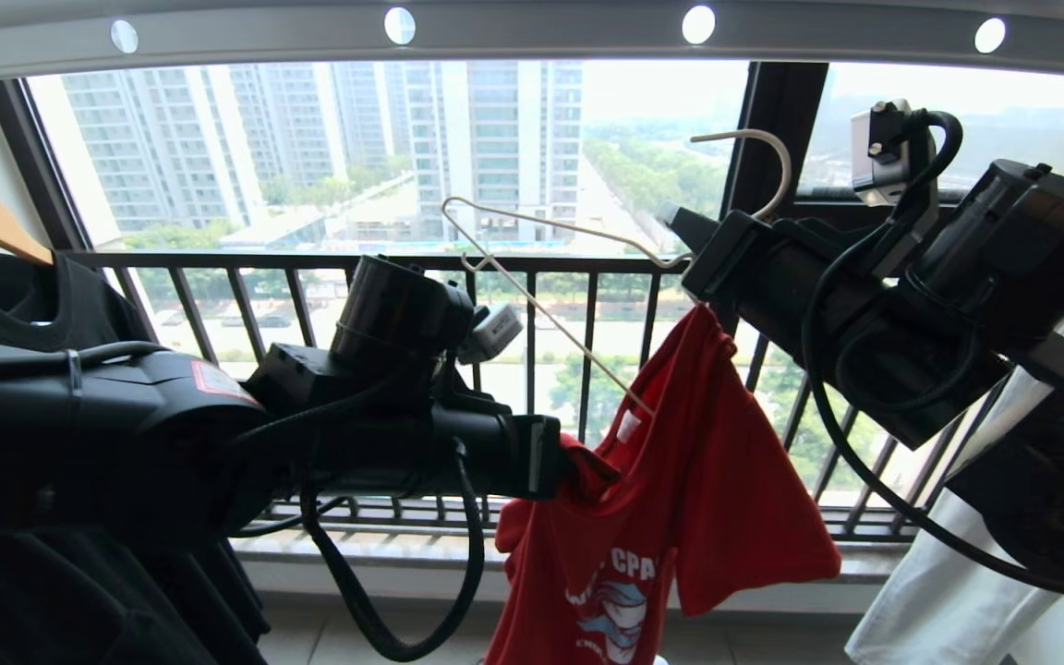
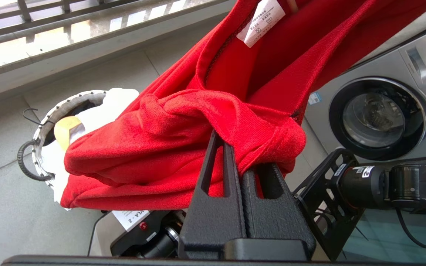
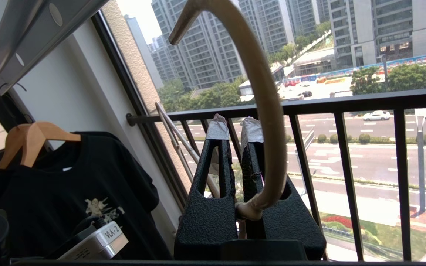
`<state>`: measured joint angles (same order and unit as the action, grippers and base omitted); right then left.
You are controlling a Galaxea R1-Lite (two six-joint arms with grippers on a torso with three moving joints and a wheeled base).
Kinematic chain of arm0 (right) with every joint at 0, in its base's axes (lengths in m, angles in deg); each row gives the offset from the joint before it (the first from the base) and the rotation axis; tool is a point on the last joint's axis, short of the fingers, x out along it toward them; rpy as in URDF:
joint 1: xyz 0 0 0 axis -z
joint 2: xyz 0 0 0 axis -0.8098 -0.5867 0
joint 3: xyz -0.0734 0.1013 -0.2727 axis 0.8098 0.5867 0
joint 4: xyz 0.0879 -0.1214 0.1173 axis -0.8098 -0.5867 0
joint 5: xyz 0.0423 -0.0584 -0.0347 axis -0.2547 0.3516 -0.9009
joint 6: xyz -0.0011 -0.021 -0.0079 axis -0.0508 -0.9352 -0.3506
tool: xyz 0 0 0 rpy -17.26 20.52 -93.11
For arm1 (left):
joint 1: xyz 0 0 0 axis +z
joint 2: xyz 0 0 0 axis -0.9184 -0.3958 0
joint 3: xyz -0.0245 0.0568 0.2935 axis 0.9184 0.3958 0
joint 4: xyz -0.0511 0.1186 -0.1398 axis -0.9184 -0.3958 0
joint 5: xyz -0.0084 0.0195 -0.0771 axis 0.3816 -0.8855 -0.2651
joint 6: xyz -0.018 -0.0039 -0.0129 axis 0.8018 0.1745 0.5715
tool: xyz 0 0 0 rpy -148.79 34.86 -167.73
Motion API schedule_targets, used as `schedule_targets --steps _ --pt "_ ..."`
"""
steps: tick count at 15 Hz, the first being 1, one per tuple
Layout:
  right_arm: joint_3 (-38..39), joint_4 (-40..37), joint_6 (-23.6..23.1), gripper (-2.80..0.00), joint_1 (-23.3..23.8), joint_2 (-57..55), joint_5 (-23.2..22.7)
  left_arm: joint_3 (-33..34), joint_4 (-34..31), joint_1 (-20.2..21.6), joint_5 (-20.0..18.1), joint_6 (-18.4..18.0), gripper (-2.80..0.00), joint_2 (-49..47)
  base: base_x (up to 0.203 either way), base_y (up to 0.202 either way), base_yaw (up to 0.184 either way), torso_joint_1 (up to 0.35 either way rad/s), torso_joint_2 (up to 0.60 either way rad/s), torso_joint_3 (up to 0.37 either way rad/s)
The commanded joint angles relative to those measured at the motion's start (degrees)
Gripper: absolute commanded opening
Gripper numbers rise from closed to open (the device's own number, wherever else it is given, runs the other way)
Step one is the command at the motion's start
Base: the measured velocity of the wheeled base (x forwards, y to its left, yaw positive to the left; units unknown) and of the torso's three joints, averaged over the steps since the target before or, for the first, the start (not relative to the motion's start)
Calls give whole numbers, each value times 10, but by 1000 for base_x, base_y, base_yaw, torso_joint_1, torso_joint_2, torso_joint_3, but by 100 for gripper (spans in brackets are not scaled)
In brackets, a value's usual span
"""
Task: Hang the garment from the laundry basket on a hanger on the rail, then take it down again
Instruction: Take the clothes off the clothes rack
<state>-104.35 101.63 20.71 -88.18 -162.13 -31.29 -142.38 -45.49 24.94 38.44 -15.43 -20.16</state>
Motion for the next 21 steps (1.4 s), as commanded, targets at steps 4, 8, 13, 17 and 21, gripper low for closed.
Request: schedule_targets --steps 4,8,13,17,21 --pt "2 17 1 -280 -5 -2 1 7 -27 -25 1 -43 -280 -32 0 0 0 0 0 0" --pt "3 17 1 -280 -4 11 1 1 -29 -41 60 -54 -280 -129 0 0 0 0 0 0" --pt "4 17 48 -280 -17 28 0 -5 22 -50 132 -41 -280 -169 0 0 0 0 0 0" --pt "3 18 83 -280 -20 19 -5 76 170 -61 99 -32 -280 -103 0 0 0 0 0 0" --pt "9 77 83 -280 -20 -3 -3 127 175 -70 -14 -33 -280 -17 0 0 0 0 0 0"
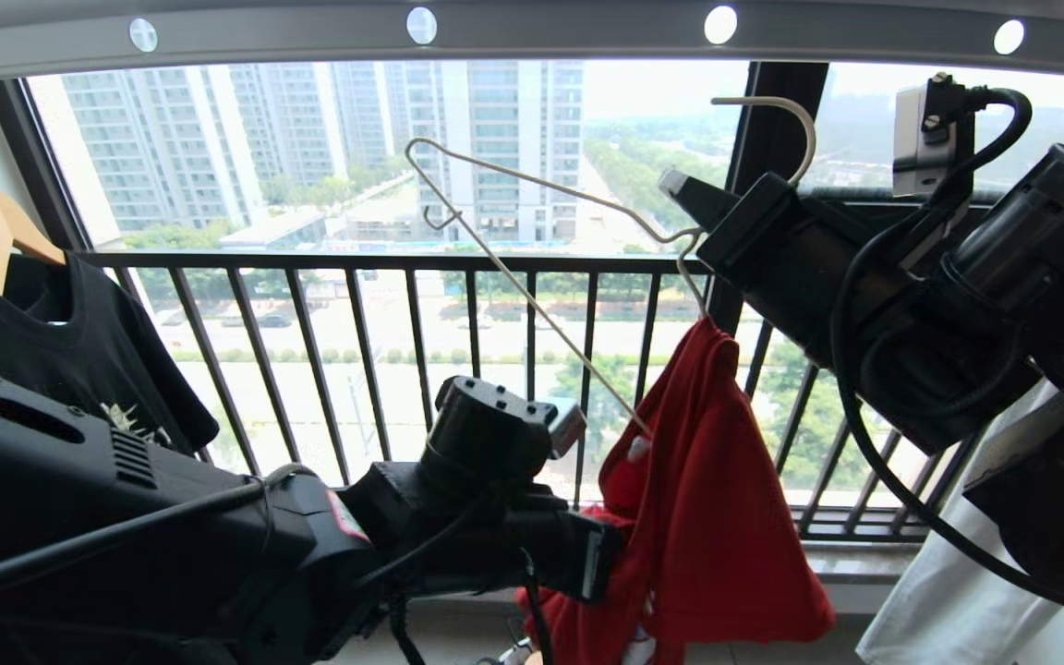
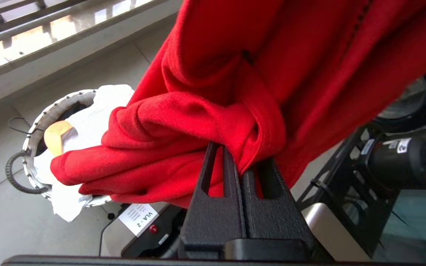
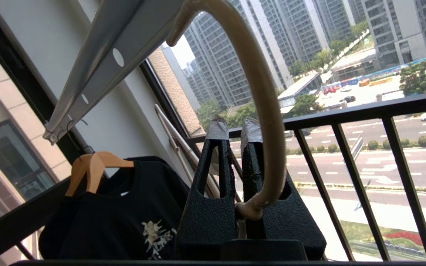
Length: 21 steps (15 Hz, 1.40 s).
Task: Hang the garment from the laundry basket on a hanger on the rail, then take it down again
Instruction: Take the clothes off the clothes rack
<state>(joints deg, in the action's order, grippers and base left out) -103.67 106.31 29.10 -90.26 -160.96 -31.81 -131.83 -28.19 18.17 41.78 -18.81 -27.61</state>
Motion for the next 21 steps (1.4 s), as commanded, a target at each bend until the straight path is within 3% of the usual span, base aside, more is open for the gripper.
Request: schedule_targets --steps 1,4,7,10,13,17,21 --pt "3 43 -3 -280 1 -19 3 31 1 -3 -80 -2 -280 76 0 0 0 0 0 0" --pt "7 44 -13 -280 1 -20 3 27 -4 -4 -60 -32 -280 25 0 0 0 0 0 0" --pt "7 45 -23 -280 1 -19 4 -2 -23 -5 14 -60 -280 -81 0 0 0 0 0 0" --pt "6 45 -24 -280 5 -18 4 -58 -130 -6 70 -79 -280 -135 0 0 0 0 0 0" --pt "5 45 -33 -280 11 -18 4 -81 -230 -24 87 -103 -280 -147 0 0 0 0 0 0" --pt "5 45 -34 -280 11 -16 4 -92 -241 -32 108 -107 -280 -163 0 0 0 0 0 0" --pt "7 44 -43 -280 13 -19 4 -90 -193 -32 106 -72 -280 -141 0 0 0 0 0 0"
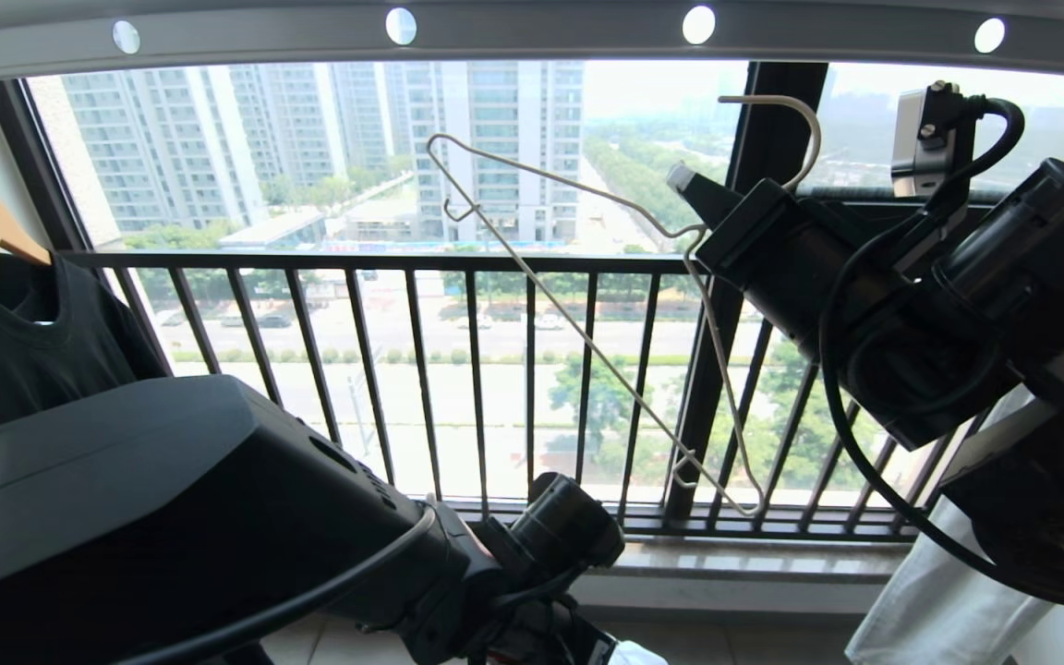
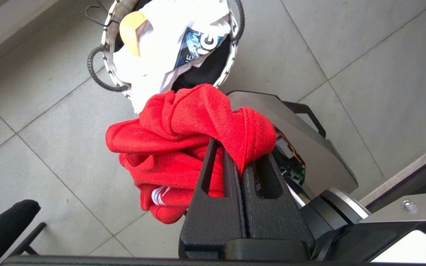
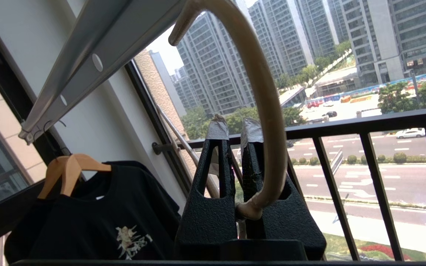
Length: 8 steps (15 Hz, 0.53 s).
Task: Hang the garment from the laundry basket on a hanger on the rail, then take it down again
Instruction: Take the clothes off the clothes rack
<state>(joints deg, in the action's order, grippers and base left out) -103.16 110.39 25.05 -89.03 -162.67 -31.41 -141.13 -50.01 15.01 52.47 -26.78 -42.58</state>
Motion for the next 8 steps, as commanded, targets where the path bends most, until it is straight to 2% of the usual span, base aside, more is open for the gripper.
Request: schedule_targets --steps 1,8 --pt "4 4 -15 -280 1 -3 0 9 41 0 0 10 -280 8 0 0 0 0 0 0" --pt "9 2 -19 -280 11 -12 -1 8 43 11 2 11 -280 44 0 0 0 0 0 0"
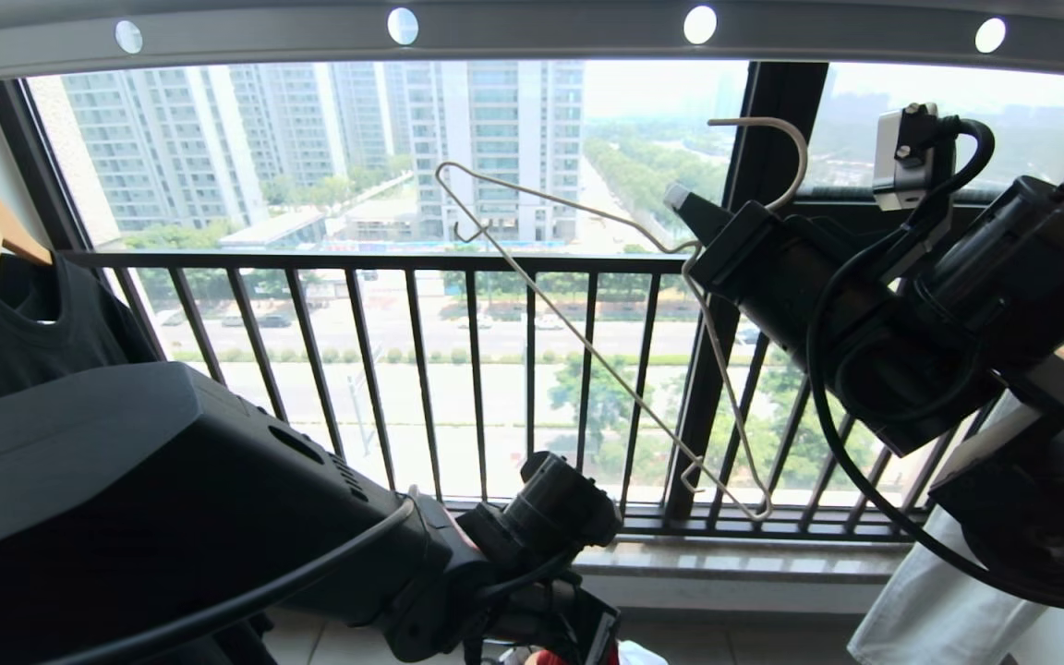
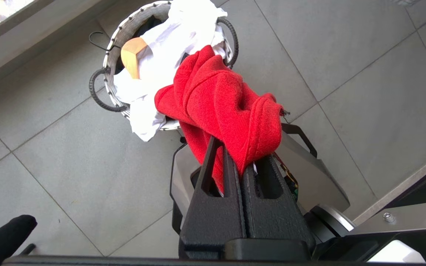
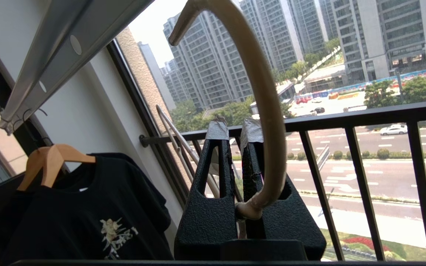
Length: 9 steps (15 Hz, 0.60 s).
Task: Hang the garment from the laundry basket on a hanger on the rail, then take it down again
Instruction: Take the clothes off the clothes rack, then put clothes in the basket
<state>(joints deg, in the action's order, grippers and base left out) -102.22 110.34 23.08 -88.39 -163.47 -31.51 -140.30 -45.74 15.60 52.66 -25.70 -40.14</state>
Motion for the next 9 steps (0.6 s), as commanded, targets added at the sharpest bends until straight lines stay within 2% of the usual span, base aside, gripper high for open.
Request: schedule_targets --steps 1,4,7,9 --pt "-1 0 -5 -280 14 -7 0 0 0 14 2 -2 -280 39 0 0 0 0 0 0" --pt "-2 -7 -43 -280 45 -15 0 0 0 29 79 -41 -280 40 0 0 0 0 0 0" --pt "-3 -15 -72 -280 79 -16 0 -3 15 38 84 -42 -280 17 0 0 0 0 0 0" --pt "-6 -30 -79 -280 89 -14 -1 4 94 41 85 -38 -280 -9 0 0 0 0 0 0"
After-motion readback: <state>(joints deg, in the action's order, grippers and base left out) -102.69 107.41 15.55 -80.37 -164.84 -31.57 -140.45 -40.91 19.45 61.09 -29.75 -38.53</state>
